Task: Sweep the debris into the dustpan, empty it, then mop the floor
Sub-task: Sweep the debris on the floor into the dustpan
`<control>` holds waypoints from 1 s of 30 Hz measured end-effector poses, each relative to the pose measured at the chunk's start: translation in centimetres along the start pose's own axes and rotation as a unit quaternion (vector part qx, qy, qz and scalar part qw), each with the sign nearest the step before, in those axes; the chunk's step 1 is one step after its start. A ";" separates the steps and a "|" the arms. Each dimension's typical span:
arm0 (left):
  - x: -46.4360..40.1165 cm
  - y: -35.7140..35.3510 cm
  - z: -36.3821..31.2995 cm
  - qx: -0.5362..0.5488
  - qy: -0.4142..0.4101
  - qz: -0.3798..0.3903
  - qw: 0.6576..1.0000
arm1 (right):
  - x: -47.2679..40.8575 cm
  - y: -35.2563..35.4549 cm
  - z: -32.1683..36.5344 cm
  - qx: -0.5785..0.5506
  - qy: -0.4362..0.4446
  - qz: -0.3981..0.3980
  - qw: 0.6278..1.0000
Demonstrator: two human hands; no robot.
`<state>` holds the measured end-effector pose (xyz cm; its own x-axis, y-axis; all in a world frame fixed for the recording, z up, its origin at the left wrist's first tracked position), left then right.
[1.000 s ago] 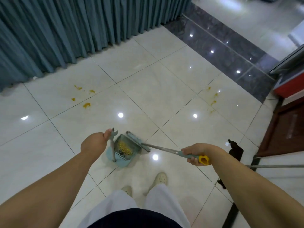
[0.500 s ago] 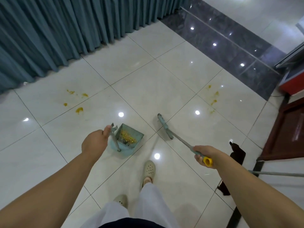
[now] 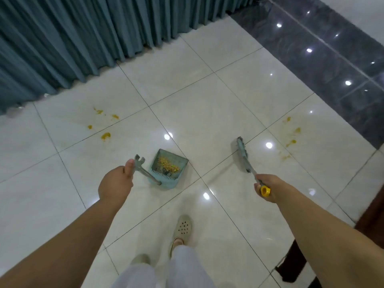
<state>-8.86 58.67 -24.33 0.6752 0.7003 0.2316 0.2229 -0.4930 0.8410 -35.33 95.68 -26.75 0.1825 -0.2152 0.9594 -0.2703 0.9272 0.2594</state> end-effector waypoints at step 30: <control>10.1 9.2 21.2 0.035 0.035 -0.051 0.998 | 6.2 -20.3 -22.7 0.404 0.000 -0.022 0.914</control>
<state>14.96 50.26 -24.62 0.5969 0.7814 0.1821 0.3374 -0.4504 0.8266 -7.26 82.46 -28.59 0.2092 -0.2472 0.9461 -0.8734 0.3879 0.2945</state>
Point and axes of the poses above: each hand's wrist, its own x-axis away from the middle knuckle, its own y-axis out of the back of the hand, z = x × y, the point moved 5 cm from there along -x, towards the middle knuckle, and after that the axes turned 15 degrees about -y, right-handed, at the moved point
